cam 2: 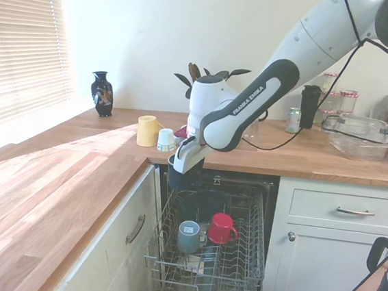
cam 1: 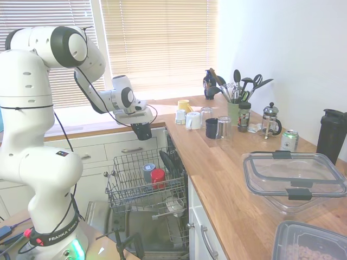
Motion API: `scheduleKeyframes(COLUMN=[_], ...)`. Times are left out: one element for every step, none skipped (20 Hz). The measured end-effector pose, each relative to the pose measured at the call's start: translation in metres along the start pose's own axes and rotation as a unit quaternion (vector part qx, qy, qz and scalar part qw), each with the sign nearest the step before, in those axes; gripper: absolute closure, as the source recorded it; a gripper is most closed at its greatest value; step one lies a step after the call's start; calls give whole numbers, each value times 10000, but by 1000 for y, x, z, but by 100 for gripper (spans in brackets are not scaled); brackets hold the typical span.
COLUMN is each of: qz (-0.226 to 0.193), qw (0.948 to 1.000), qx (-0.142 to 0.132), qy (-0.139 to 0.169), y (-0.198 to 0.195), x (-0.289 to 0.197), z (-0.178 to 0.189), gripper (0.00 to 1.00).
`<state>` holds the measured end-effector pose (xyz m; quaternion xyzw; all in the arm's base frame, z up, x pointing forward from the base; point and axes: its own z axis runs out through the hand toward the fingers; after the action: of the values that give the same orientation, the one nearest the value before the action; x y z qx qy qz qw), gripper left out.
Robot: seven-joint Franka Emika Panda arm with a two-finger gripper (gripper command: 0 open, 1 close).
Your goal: Move a mug from dishwasher to table
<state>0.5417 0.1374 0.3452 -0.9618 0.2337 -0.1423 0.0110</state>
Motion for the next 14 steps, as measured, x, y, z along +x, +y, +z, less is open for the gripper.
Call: scheduleKeyframes(qz=[116, 219, 302, 393, 468, 544, 619, 692, 757, 822, 892, 951, 1002, 1044], qw=[9999, 9997, 9995, 9991, 9988, 9984, 9979, 9974, 9969, 9964, 9958, 9952, 9947, 9942], qx=[39, 72, 106, 130, 149, 162, 174, 184, 189, 184, 182, 179, 177, 170], qy=[11, 20, 16, 7, -3, -20, -43, -67, -90, -109, -133, -150, -175, -204], y=[8, 16, 23, 30, 37, 45, 52, 61, 71, 81, 92, 102, 111, 120], x=[9, 17, 23, 29, 35, 40, 45, 50, 55, 60, 65, 70, 75, 78], z=[-5, -9, -12, -14, -15, -15, -15, -14, -12, -11, -9, -8, -7, -6], gripper=[100, 100, 100, 100, 100, 100, 100, 100, 100, 100, 100, 100, 100, 100])
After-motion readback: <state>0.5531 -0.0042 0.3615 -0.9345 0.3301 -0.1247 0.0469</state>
